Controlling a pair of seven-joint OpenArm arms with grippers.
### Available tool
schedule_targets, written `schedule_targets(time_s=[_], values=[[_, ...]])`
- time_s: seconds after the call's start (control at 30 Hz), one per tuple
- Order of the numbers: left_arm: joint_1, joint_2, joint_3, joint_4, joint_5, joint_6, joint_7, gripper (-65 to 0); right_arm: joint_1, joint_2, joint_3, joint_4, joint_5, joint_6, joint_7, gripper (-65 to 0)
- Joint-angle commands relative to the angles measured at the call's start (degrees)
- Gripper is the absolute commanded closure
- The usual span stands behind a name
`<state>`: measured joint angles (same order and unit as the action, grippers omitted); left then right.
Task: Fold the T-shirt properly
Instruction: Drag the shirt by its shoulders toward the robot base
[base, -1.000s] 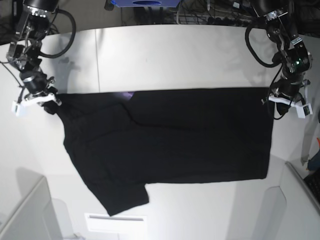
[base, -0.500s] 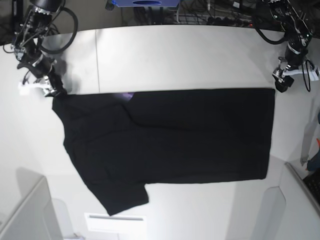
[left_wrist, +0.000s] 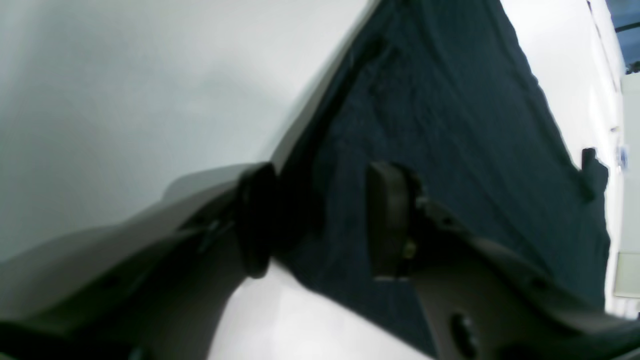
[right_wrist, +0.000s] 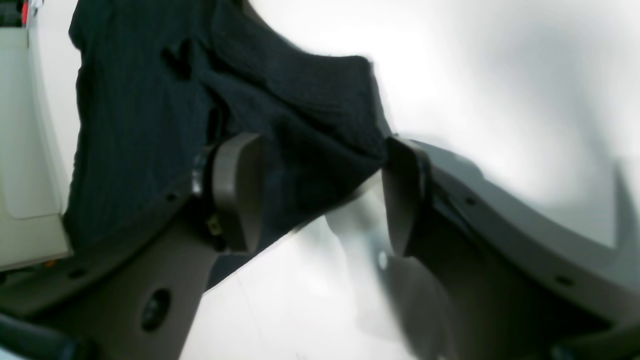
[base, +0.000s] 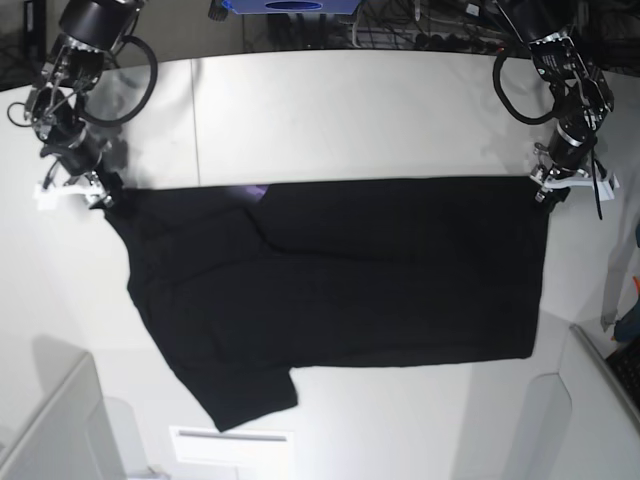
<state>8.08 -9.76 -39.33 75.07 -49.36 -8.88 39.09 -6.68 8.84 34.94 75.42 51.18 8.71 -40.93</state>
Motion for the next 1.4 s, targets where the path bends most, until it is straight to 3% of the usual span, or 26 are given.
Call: schedule_targets(time_s=[0.0,0.27,0.37,0.5,0.67,0.8,0.9,1.03,1.37], values=[[0.3,0.3,0.5,-1.4,3.0,2.2,4.0,-23.5,0.6,0.4,0.0,-1.3,-1.6,-1.0,-1.9,-33.3],[-0.2,0.3,5.6,-1.9,3.0,2.2,3.9,-8.1,1.4,0.6,-0.1,-3.9,-1.6,-0.8,-2.0,-31.1],[0.1,0.2,5.5,-1.9,3.0,2.2,3.9,0.0,1.4,0.6,-0.1,-4.3,-1.6,-0.8,-1.8,-19.8],[0.3,0.2,5.5,-1.9,3.0,2.2,4.0,0.0,1.5,0.6,0.6,-4.4,-1.2,2.4,-1.6,0.0],[1.4,-0.7,6.0,-1.4,3.1,2.2,4.7,0.0,1.1,0.7,1.0,-4.0,-1.5,3.3,-1.6,0.0],[2.9,-1.5,5.7,0.0,2.7,2.2,8.5,0.0,-1.4,0.8,5.3,-3.9,-1.6,3.7,-2.0,0.0],[6.1,-1.7,5.6,3.5,2.8,2.2,9.1,0.0,-4.4,3.0,5.8,-3.4,-1.2,3.9,-2.0,0.0],[11.7,-3.0,6.4,9.5,2.6,2.2,9.3,0.0,-10.2,3.2,6.2,2.3,-1.2,3.9,-2.0,0.0],[23.0,-3.1,7.2,15.5,2.6,2.2,9.2,0.0,-23.6,-0.4,6.4,16.4,-1.1,3.9,-1.9,0.0]])
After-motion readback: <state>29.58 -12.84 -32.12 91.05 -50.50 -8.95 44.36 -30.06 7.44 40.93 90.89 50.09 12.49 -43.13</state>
